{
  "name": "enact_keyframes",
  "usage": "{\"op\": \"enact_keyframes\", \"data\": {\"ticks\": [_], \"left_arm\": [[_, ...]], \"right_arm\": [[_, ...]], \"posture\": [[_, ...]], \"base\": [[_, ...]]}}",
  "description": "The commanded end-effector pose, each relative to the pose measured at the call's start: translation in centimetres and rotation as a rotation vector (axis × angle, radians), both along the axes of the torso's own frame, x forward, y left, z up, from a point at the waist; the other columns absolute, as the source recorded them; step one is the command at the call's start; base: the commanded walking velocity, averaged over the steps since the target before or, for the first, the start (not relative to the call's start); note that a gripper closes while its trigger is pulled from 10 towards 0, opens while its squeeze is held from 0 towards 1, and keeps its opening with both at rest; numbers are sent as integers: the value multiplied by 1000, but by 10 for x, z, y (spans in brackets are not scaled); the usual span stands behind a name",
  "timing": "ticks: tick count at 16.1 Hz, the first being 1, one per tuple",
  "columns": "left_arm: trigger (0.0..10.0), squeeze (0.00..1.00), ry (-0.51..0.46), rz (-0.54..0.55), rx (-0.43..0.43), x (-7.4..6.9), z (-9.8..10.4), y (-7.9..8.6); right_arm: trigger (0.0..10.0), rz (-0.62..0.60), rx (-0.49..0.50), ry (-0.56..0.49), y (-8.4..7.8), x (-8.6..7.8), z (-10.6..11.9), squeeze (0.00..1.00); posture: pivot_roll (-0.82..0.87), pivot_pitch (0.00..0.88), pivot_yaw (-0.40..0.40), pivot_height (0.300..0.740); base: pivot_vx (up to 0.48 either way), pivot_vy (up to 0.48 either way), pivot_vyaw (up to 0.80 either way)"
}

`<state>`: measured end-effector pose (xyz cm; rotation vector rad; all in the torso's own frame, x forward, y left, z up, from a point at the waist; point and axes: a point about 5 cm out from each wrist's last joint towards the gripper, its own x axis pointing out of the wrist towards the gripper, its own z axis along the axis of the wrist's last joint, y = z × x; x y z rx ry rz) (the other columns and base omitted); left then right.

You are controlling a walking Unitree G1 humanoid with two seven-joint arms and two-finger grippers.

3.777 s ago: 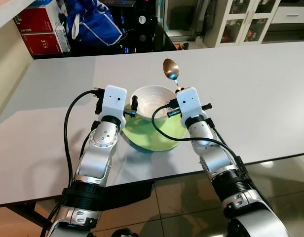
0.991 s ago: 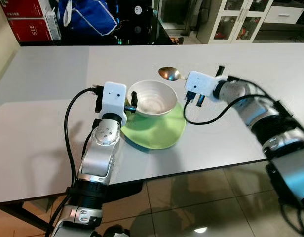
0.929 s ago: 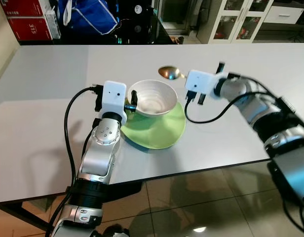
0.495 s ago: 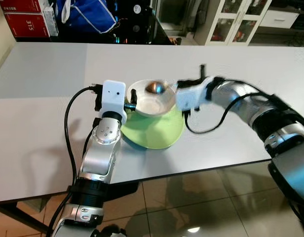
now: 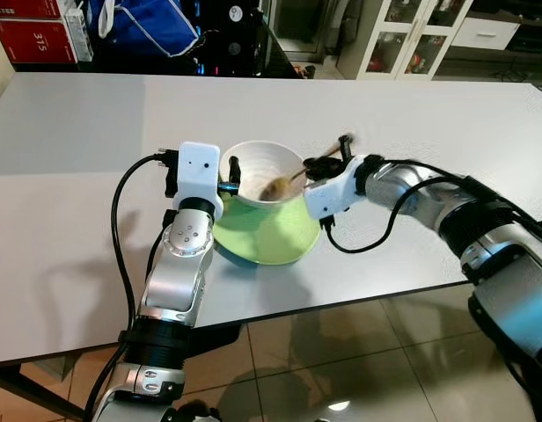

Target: Setting the table

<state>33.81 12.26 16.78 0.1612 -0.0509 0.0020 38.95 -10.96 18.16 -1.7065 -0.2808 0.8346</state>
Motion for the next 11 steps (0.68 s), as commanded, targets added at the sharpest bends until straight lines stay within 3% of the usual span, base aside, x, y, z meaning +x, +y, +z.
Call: {"op": "enact_keyframes", "data": {"ticks": [1,4,5,9,11], "left_arm": [[10000,0,-15,-2,-4,0,3,-5],[10000,0,-16,3,-7,-1,4,-5],[10000,0,-16,4,-8,-1,3,-6],[10000,0,-14,4,-13,-2,3,-7],[10000,0,-13,4,-15,-1,3,-7]], "right_arm": [[10000,-15,-7,-2,-5,1,-1,1000],[10000,-22,-11,-25,-6,2,0,1000],[10000,-27,-11,-43,-6,4,1,0],[10000,-53,98,-133,-5,10,25,0],[10000,-59,225,-204,-4,14,50,0]], "posture": [[96,0,-130,740],[92,0,-135,740],[91,0,-137,740],[84,0,-137,740],[81,0,-136,740]], "base": [[0,0,0],[0,0,0],[0,0,0],[0,0,0],[0,0,0]]}}
